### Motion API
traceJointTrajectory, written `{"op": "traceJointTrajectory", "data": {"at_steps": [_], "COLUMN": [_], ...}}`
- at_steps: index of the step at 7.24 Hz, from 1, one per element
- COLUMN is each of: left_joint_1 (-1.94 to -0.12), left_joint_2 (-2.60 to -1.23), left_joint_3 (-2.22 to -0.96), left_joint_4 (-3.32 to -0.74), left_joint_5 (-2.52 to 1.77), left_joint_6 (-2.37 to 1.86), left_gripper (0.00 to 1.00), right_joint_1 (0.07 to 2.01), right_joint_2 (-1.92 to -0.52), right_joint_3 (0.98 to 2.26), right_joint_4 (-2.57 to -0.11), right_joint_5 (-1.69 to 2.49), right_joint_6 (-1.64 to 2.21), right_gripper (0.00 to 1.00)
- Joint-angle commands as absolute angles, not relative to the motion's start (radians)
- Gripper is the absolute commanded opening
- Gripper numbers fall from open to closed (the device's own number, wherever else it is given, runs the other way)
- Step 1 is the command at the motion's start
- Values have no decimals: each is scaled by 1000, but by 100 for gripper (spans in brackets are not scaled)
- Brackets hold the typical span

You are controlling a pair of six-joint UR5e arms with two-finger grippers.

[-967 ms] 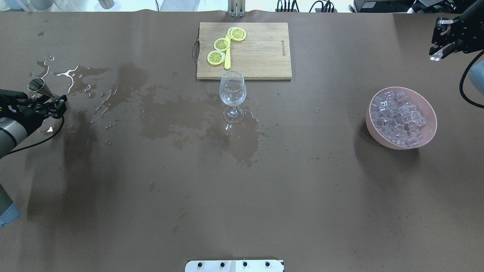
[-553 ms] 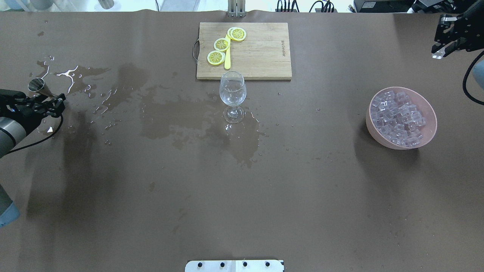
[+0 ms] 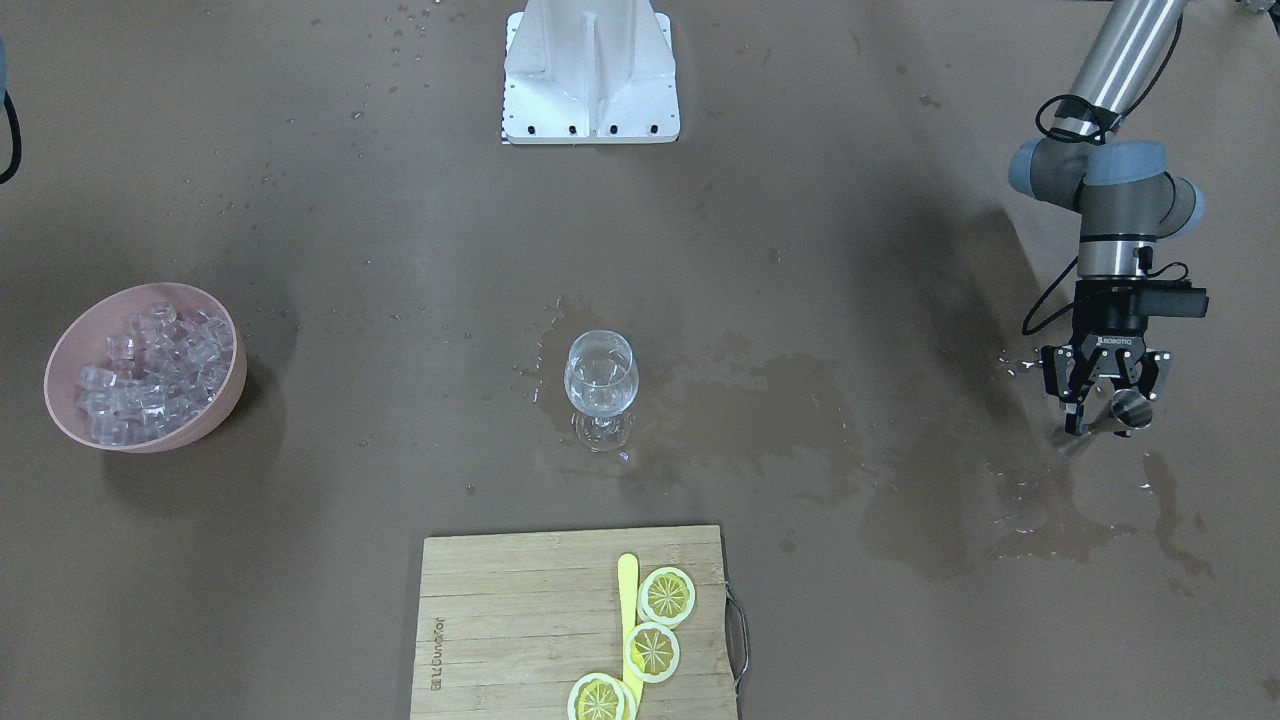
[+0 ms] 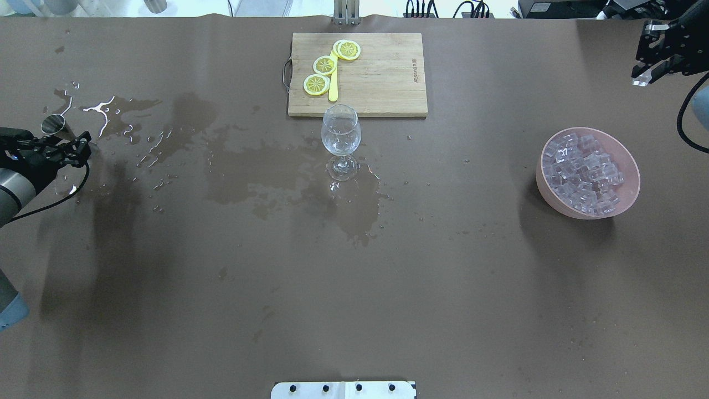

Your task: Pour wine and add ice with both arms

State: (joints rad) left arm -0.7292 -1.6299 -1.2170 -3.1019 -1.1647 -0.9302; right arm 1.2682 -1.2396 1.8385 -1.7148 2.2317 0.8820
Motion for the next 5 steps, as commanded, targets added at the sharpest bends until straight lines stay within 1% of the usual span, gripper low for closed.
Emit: {"op": "traceJointTrajectory", "data": {"at_steps": [1, 3, 5], "left_joint_1": [-730, -732, -732], "left_joint_2": [-1635, -1641, -1641], "left_joint_3": [-1215, -1200, -1192], "left_joint_4": [-3099, -3096, -3094], "left_joint_5": [-1161, -1160, -1160], "left_joint_6": [-931, -930, -930], "left_gripper": [62, 58, 52], "right_joint_1": [1269, 1264, 1262], "right_joint_2": [-1239, -1241, -1243], "right_joint_3": [1839, 1838, 1838], "right_joint_4": [-1715, -1715, -1713], "right_joint_5": [2230, 2230, 2230], "right_joint_6": [882, 882, 882], "right_gripper": [23, 23, 23]}}
